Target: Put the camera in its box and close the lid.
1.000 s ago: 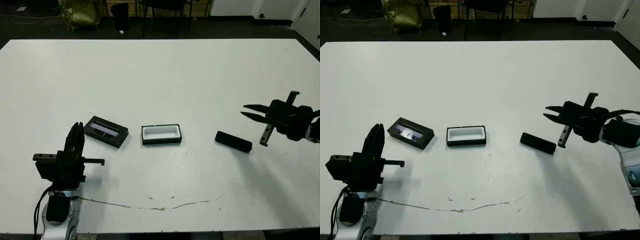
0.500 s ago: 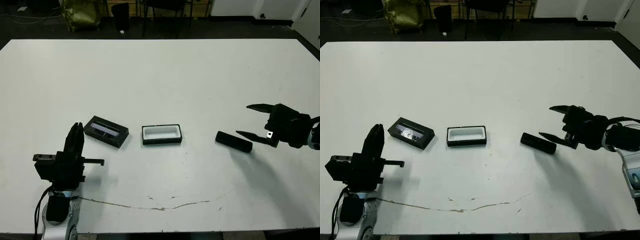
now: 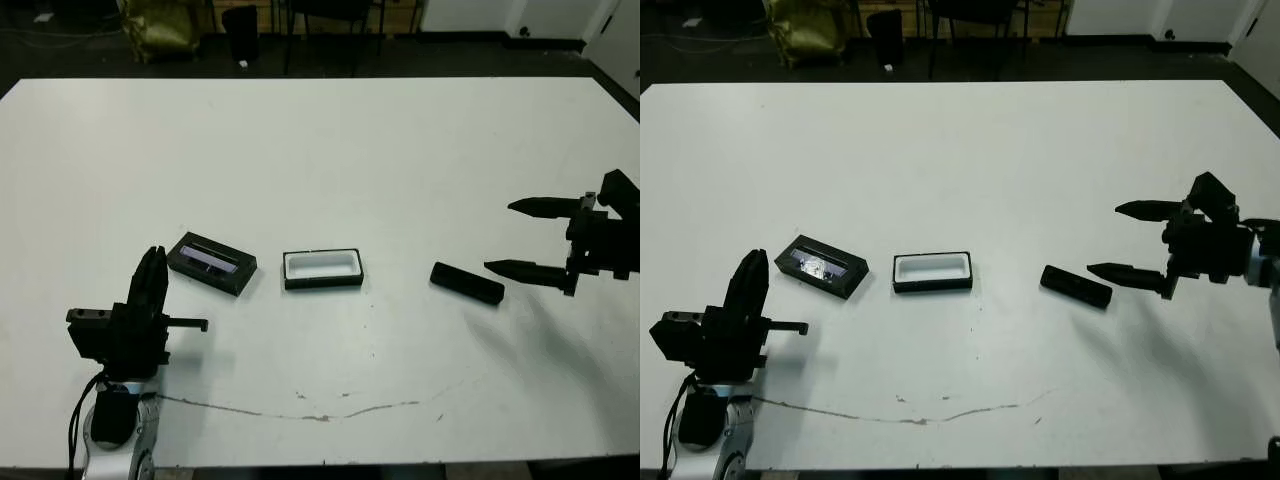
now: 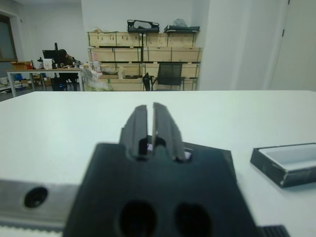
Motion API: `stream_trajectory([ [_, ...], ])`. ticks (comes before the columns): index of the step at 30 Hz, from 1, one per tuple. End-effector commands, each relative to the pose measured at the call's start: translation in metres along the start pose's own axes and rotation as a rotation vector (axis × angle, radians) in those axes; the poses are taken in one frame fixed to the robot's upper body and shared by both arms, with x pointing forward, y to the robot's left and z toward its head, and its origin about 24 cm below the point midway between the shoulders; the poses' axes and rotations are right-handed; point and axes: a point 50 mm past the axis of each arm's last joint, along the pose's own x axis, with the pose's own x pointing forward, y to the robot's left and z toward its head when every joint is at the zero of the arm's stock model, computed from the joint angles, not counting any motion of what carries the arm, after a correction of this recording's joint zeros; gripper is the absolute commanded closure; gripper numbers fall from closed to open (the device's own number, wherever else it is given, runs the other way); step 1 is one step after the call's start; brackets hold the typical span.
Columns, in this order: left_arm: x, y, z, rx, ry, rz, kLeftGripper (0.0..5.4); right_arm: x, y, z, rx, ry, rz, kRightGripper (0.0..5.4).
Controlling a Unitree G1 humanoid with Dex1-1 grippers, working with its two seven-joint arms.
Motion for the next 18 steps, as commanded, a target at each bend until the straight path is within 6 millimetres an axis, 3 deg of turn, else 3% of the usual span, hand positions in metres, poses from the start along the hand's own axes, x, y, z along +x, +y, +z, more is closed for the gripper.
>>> stream_trajectory([
  [1,-0.0026,0.0039,-0.0038,0.023,0.029,-0.002,5.4,-0.0011,-0.0041,-0.0081,0.028,0.058,-0.011,1.14],
  [5,-0.0027,0.0042,-0.004,0.023,0.032,-0.001,5.4,0.001,-0.0038,-0.0083,0.016,0.093,-0.017,1.14],
  [9,-0.002,0.005,-0.0049,0.013,0.024,-0.01,5.4,0.0031,-0.0011,-0.005,-0.001,0.12,-0.017,1.85],
  [18,-0.0026,0.0043,-0.0041,0.012,0.028,-0.008,5.4,0.0041,-0.0002,-0.0024,0.011,0.118,0.009,1.83],
])
